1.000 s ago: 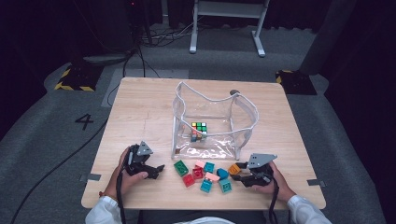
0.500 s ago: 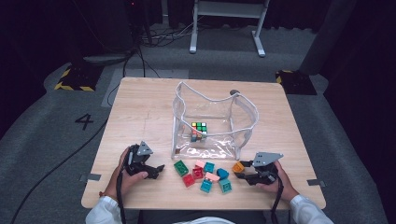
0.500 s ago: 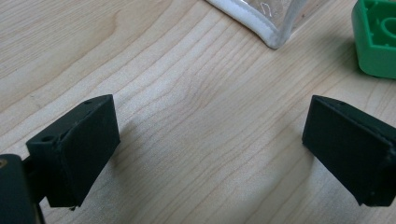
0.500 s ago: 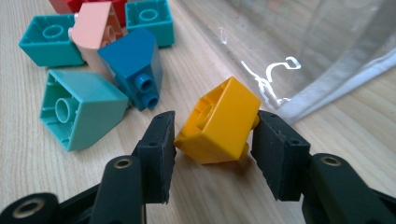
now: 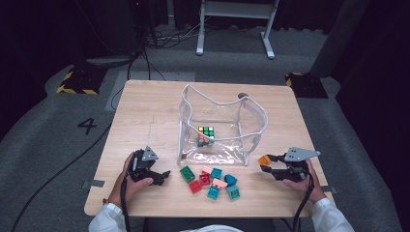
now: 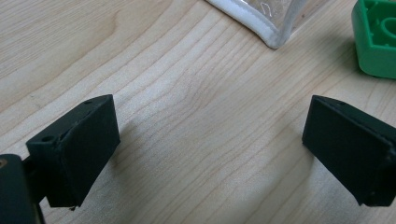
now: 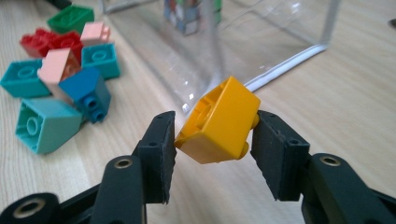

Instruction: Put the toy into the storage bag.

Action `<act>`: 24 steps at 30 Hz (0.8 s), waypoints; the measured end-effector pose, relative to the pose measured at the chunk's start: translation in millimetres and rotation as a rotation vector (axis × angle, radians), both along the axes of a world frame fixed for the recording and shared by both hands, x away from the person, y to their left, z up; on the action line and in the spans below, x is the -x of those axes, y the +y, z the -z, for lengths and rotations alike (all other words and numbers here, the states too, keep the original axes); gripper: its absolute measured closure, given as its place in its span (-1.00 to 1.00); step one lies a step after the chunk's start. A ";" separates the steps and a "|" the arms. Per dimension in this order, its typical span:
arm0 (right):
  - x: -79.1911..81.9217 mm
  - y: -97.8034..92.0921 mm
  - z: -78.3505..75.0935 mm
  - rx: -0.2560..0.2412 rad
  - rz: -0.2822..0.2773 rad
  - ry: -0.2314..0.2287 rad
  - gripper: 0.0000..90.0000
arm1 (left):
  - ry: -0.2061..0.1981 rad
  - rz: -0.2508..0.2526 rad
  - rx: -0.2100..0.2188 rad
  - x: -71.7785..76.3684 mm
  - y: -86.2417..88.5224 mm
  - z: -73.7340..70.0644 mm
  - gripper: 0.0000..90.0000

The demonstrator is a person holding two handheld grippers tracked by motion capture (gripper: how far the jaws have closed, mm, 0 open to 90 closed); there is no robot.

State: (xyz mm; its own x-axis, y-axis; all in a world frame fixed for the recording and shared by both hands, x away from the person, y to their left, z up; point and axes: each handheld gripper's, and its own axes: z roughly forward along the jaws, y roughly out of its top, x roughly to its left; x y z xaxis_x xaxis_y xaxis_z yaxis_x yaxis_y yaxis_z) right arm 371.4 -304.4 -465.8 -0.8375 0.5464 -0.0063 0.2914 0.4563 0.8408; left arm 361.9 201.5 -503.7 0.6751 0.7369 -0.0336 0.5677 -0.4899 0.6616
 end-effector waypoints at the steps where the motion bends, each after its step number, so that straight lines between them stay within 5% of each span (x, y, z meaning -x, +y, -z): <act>1: -1.8 -3.5 -3.1 -0.008 0.008 -0.005 0.13 | -0.002 -0.001 -0.002 0.0 0.1 -0.1 -0.91; 14: -32.6 -35.9 -60.6 -0.066 0.101 -0.095 0.13 | -0.001 -0.003 -0.001 0.1 0.0 -0.1 -0.91; 24: -48.9 -41.6 -107.2 -0.060 0.128 -0.155 0.14 | -0.001 -0.003 -0.001 0.0 0.0 -0.1 -0.91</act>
State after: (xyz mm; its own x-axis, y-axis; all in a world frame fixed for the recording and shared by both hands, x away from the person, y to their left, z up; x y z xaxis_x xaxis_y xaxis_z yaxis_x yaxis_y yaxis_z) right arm 420.3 -346.0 -358.6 -0.7525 0.6518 -0.0944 0.2087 0.3719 0.9045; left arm 361.9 201.6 -503.6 0.6732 0.7388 -0.0324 0.5683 -0.4888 0.6618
